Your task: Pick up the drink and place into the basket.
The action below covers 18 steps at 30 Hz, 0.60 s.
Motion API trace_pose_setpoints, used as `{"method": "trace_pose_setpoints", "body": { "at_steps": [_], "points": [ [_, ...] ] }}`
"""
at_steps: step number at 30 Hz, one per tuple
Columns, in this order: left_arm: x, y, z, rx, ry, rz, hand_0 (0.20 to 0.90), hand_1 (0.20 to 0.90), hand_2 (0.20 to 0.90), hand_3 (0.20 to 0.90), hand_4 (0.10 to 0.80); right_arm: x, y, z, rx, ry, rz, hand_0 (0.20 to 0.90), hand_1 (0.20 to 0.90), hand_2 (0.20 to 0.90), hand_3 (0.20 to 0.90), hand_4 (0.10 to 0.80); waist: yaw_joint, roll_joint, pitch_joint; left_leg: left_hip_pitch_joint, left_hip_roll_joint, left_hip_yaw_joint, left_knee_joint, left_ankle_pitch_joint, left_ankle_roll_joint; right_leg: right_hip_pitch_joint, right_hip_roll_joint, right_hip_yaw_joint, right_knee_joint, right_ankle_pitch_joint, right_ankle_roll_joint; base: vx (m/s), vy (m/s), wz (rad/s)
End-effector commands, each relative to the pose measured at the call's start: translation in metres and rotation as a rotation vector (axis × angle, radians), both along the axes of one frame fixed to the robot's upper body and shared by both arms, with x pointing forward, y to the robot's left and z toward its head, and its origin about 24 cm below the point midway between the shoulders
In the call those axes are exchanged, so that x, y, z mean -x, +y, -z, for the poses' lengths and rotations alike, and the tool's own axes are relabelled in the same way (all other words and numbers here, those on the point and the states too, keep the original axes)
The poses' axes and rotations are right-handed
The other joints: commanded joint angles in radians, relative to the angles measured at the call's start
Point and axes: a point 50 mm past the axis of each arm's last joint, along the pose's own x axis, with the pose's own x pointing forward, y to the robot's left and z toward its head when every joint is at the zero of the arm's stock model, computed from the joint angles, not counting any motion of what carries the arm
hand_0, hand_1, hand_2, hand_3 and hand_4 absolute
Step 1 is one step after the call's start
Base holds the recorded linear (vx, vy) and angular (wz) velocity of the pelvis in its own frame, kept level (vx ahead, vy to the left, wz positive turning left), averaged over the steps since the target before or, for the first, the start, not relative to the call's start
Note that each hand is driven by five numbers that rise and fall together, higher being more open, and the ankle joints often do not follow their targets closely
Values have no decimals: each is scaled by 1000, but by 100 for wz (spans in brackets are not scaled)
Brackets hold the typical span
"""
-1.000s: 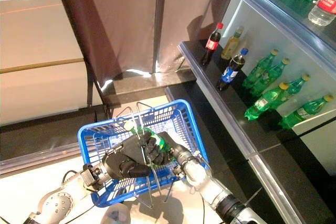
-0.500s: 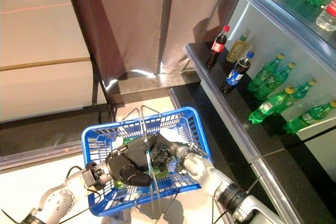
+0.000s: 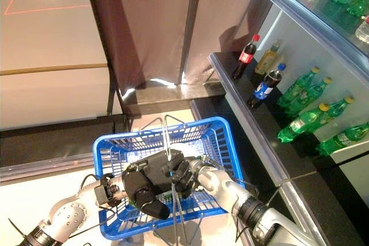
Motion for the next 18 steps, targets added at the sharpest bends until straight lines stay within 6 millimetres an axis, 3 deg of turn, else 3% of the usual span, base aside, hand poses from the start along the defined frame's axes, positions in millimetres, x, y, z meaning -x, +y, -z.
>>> {"method": "trace_pose_setpoints", "body": {
  "at_steps": [1, 7, 8, 9, 10, 11, 18],
  "points": [
    [23, -44, -101, 516, -412, 394, 300, 300, 300, 200, 100, -28, 13, -38, 3, -180, -67, 300, 300, 300, 200, 100, 38, 15, -171, 70, -68, -43, -4, -81, 135, -91, -13, 27, 157, -25, -36, 15, -2, 15],
    [24, -47, -104, 527, -406, 408, 300, 300, 300, 200, 100, -25, 10, -25, 25, -133, -44, 300, 300, 300, 200, 100, 39, 9, -176, 73, -73, -50, -4, -84, 136, -91, -14, 29, 157, -25, -35, 5, 0, 2],
    [24, -48, -104, 527, -404, 409, 300, 300, 300, 200, 100, -25, 10, -24, 25, -127, -36, 382, 382, 382, 296, 196, 39, 8, -177, 73, -74, -51, -4, -85, 136, -91, -14, 30, 158, -25, -35, 0, 0, 0],
    [25, -48, -105, 528, -402, 413, 300, 300, 300, 200, 100, -25, 9, -22, 28, -121, -29, 516, 516, 516, 453, 353, 39, 6, -178, 73, -75, -53, -4, -85, 136, -92, -14, 32, 159, -26, -35, 0, 0, 0],
    [25, -49, -105, 529, -401, 414, 300, 300, 300, 200, 100, -24, 8, -21, 29, -118, -24, 773, 773, 773, 752, 652, 39, 5, -179, 73, -75, -54, -4, -86, 137, -93, -13, 33, 159, -26, -35, 0, 0, 0],
    [25, -49, -105, 529, -400, 415, 300, 300, 300, 200, 100, -24, 8, -20, 28, -116, -21, 900, 900, 900, 900, 800, 39, 5, -179, 74, -76, -54, -4, -86, 137, -92, -13, 34, 159, -26, -35, 0, 0, 0],
    [26, -50, -105, 535, -394, 417, 300, 300, 300, 200, 100, -19, 5, -10, 31, -93, 4, 900, 900, 900, 900, 800, 32, 5, -182, 78, -79, -52, -4, -90, 139, -100, -12, 45, 164, -27, -34, 11, 4, 6]
  ]
}}
